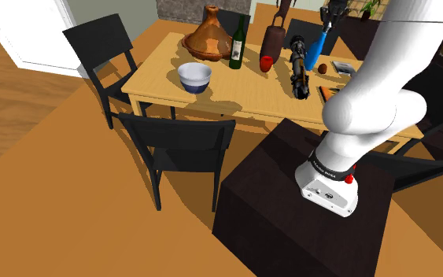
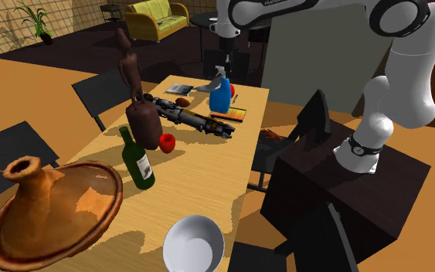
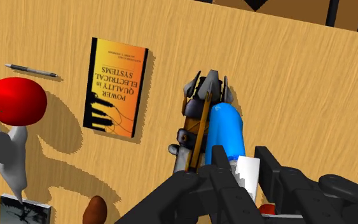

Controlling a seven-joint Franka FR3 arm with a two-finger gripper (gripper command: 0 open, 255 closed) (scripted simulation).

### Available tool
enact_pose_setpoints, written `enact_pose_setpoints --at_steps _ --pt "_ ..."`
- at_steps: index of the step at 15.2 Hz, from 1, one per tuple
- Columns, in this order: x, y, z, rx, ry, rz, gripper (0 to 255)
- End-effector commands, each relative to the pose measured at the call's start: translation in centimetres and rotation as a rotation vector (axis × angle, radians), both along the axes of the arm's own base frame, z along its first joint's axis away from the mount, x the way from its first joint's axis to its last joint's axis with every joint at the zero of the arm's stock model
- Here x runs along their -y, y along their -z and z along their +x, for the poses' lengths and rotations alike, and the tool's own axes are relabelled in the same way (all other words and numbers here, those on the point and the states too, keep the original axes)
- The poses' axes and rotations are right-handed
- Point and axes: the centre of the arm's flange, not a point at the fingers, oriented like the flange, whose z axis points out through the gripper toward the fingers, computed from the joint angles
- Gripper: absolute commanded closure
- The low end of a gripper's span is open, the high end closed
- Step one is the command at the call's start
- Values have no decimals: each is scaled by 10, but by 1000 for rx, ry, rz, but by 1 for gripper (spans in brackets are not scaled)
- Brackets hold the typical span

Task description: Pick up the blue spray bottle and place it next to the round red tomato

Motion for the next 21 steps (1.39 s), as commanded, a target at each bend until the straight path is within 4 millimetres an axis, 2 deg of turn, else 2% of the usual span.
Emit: enact_pose_setpoints --at_steps 1,21 --pt "12 0 -22 0 -1 0 255" --pt "124 -1 -262 0 -1 0 255"
